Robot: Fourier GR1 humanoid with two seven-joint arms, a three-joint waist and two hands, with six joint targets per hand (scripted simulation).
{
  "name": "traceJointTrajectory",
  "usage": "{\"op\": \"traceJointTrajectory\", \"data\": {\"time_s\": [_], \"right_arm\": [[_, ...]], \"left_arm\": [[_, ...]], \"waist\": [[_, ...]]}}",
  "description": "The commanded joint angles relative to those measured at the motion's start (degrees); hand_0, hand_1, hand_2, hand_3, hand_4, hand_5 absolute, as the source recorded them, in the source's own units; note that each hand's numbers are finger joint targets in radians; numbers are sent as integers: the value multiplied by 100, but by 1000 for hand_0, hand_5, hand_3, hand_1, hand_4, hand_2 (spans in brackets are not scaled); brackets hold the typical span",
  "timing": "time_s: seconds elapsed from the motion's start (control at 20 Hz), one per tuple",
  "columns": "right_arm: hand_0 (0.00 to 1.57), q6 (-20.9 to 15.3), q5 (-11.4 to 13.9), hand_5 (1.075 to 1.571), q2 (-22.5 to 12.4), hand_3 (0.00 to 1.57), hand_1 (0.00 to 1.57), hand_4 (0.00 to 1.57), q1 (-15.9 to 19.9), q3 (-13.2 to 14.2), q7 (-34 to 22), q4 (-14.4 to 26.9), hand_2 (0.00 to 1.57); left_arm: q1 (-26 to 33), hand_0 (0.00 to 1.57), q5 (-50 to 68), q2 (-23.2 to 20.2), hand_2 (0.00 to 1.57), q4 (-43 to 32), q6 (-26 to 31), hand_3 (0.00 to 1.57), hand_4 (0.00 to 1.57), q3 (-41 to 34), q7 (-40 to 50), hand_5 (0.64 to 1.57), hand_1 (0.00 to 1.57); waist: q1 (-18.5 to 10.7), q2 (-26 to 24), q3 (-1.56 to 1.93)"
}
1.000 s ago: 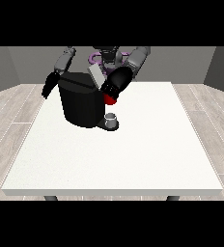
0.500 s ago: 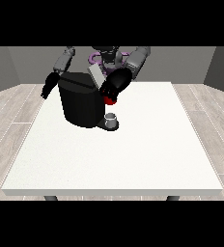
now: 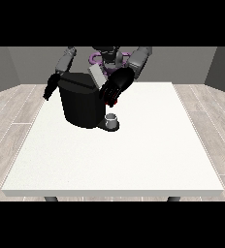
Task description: Insert the coffee pod into the coffee machine and close the lid
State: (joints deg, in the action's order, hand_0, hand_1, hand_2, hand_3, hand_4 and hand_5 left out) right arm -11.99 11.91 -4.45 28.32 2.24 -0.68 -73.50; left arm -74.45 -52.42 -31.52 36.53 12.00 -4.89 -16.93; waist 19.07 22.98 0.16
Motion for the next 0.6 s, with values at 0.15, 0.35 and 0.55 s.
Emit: {"op": "traceJointTrajectory", "data": {"time_s": [0.15, 0.35, 0.55], "right_arm": [[0, 253, -164, 1571, -185, 0, 0, 144, 155, 124, -155, -8, 0], [0, -80, -87, 1571, 132, 0, 0, 0, -450, 107, 68, 319, 0], [0, 62, -120, 1571, 120, 0, 0, 0, -915, 56, -103, 360, 0]], "left_arm": [[-133, 0, -39, -154, 362, -159, 30, 253, 0, -123, 102, 1571, 0], [500, 0, -13, 444, 0, -67, -32, 151, 0, 9, 312, 1571, 0], [991, 0, 164, 765, 0, -129, 247, 0, 0, -9, 353, 1571, 0]], "waist": [[20, -111, -14], [-445, -735, -14], [-680, -1525, -16]]}}
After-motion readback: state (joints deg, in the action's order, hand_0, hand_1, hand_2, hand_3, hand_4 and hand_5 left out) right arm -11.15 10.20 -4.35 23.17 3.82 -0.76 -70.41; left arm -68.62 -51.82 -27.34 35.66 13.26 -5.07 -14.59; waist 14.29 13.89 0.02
